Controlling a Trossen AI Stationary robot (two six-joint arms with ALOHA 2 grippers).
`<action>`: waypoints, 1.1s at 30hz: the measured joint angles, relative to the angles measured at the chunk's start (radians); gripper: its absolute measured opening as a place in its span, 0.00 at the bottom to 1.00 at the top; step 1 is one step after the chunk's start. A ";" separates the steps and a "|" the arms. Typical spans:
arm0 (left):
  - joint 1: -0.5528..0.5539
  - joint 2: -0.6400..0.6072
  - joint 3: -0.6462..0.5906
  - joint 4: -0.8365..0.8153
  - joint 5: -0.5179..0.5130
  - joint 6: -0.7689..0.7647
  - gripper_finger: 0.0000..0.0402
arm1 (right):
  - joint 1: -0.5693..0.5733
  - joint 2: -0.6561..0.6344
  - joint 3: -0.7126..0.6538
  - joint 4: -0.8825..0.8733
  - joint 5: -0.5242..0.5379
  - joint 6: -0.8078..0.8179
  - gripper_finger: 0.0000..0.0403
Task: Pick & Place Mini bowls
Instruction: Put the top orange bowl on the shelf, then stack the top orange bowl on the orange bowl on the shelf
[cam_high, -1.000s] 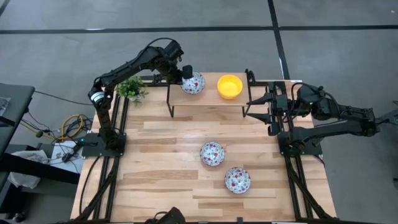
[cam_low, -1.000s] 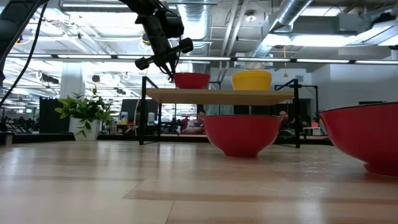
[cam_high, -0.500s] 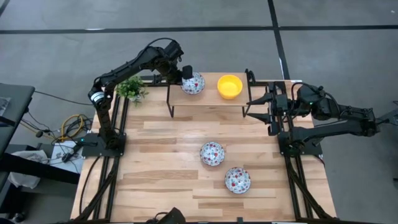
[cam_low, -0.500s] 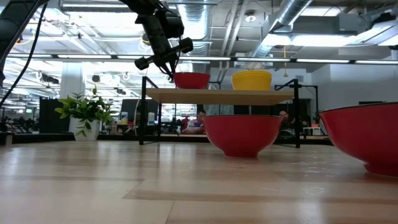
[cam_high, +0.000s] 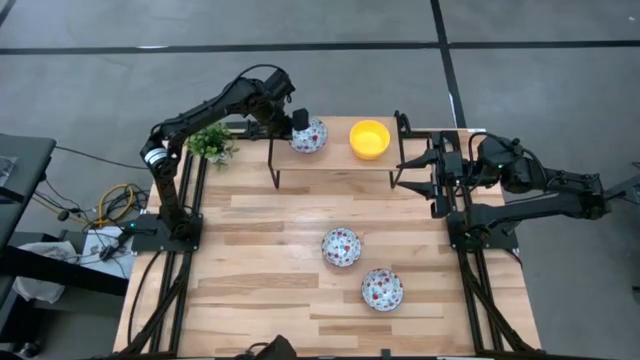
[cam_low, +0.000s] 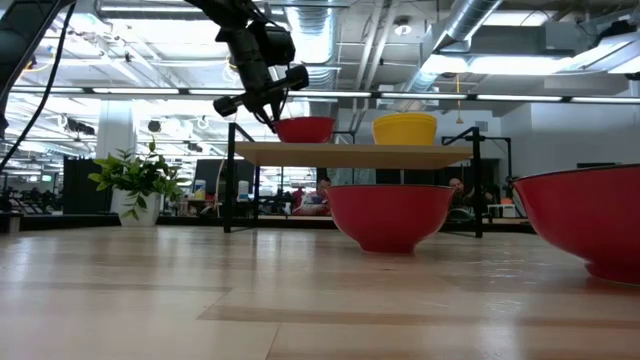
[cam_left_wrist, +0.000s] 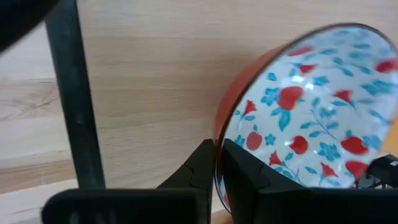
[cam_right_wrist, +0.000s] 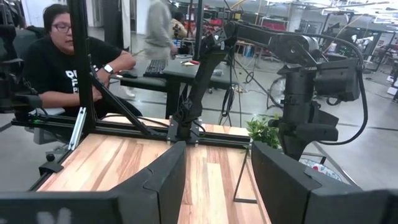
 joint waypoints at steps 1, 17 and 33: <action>0.000 -0.003 0.000 0.004 -0.001 0.000 0.07 | 0.000 0.000 0.000 0.000 0.000 0.000 0.42; 0.000 -0.015 -0.001 0.030 0.000 0.026 0.15 | 0.000 0.000 0.000 0.000 0.002 0.008 0.42; 0.021 -0.075 -0.001 0.041 -0.003 0.030 0.33 | 0.000 0.000 0.000 -0.035 -0.001 0.044 0.41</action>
